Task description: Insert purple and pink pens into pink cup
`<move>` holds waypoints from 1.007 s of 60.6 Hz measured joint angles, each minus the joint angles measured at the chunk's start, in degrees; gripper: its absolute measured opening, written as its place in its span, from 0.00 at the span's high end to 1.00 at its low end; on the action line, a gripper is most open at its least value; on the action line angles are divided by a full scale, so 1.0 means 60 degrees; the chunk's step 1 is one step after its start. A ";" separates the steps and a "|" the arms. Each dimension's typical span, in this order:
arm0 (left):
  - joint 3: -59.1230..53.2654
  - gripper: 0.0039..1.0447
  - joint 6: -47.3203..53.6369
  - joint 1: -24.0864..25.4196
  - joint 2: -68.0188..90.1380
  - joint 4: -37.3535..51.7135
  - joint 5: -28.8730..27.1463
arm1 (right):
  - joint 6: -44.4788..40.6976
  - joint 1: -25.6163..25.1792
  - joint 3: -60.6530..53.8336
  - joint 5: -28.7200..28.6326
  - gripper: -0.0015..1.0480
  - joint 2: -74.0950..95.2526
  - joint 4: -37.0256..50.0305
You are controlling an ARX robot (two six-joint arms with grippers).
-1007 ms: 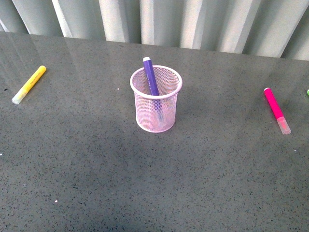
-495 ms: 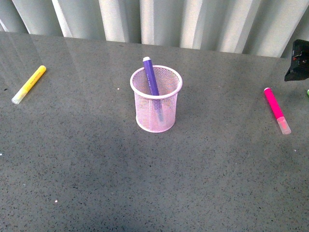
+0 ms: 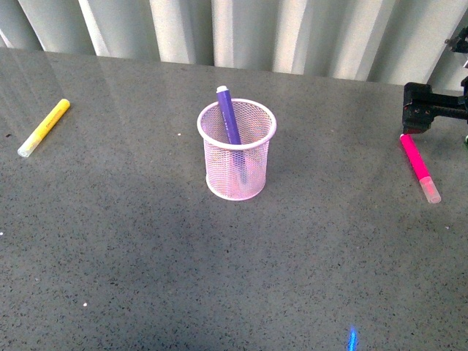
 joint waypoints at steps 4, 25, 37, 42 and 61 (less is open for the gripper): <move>0.0000 0.06 0.0000 0.0000 0.0000 0.0000 0.0000 | 0.0055 0.0036 0.0087 0.0058 0.07 0.0164 0.0000; -0.0004 0.06 0.0000 0.0000 0.0000 0.0000 0.0004 | 0.0175 0.0237 0.0262 0.0186 0.07 0.0809 0.0058; -0.0004 0.06 0.0000 0.0000 0.0000 0.0000 0.0004 | 0.0215 0.0273 0.0437 0.0215 0.07 0.1016 0.0055; -0.0004 0.06 0.0004 0.0000 0.0000 0.0000 0.0004 | 0.0211 0.0277 0.0477 0.0219 0.07 0.1042 0.0055; -0.0004 0.06 0.0000 0.0000 0.0000 0.0000 0.0004 | 0.0248 0.0302 0.0798 0.0168 0.34 0.1264 -0.0015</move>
